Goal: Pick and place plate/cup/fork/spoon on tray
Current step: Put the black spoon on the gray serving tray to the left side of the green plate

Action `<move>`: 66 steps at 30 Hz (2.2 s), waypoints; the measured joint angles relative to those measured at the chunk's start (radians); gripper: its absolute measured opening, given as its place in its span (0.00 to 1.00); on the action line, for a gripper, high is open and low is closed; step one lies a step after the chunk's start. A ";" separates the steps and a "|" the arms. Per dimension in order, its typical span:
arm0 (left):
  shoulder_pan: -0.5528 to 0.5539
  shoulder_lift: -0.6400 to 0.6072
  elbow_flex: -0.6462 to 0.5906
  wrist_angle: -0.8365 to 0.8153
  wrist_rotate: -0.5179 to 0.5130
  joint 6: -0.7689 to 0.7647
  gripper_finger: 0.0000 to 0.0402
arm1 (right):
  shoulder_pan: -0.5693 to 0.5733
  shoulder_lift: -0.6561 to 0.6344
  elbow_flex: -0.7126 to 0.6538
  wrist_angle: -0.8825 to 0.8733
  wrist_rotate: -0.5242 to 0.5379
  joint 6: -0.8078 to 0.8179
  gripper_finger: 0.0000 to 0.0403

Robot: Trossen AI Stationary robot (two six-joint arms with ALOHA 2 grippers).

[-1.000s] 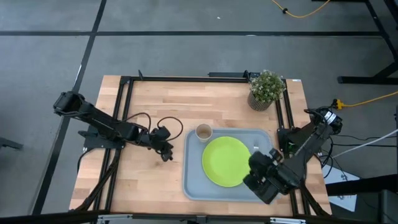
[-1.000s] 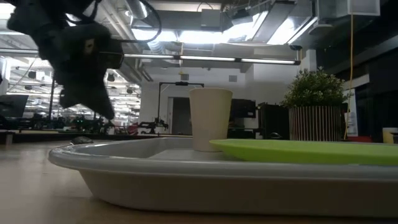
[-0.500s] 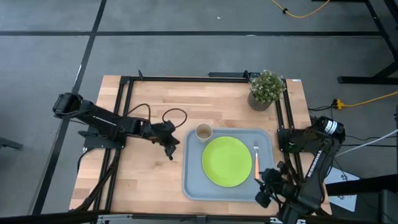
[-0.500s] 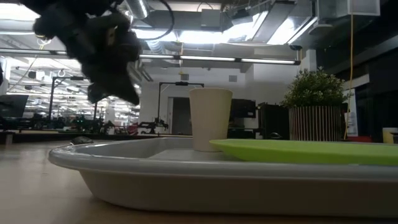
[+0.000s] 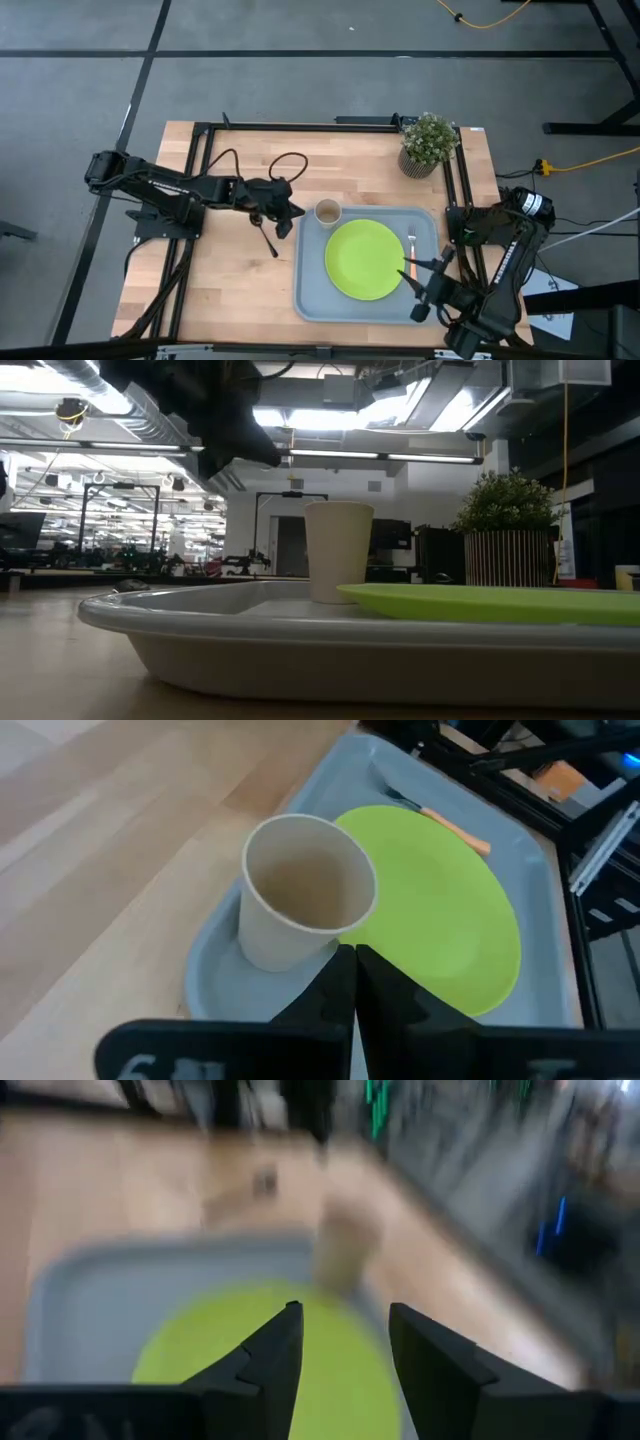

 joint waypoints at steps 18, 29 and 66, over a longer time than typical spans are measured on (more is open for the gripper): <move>-0.202 0.094 0.000 -0.212 -0.182 -0.450 0.00 | -0.239 -0.091 -0.009 0.001 0.197 -0.515 0.37; -0.315 0.206 -0.001 -0.212 -0.231 -0.678 0.00 | -0.355 -0.333 -0.418 0.088 0.182 -0.039 0.36; -0.291 0.225 -0.001 -0.262 -0.295 -0.806 0.00 | -0.876 -0.645 -0.961 1.842 -0.725 -1.707 0.36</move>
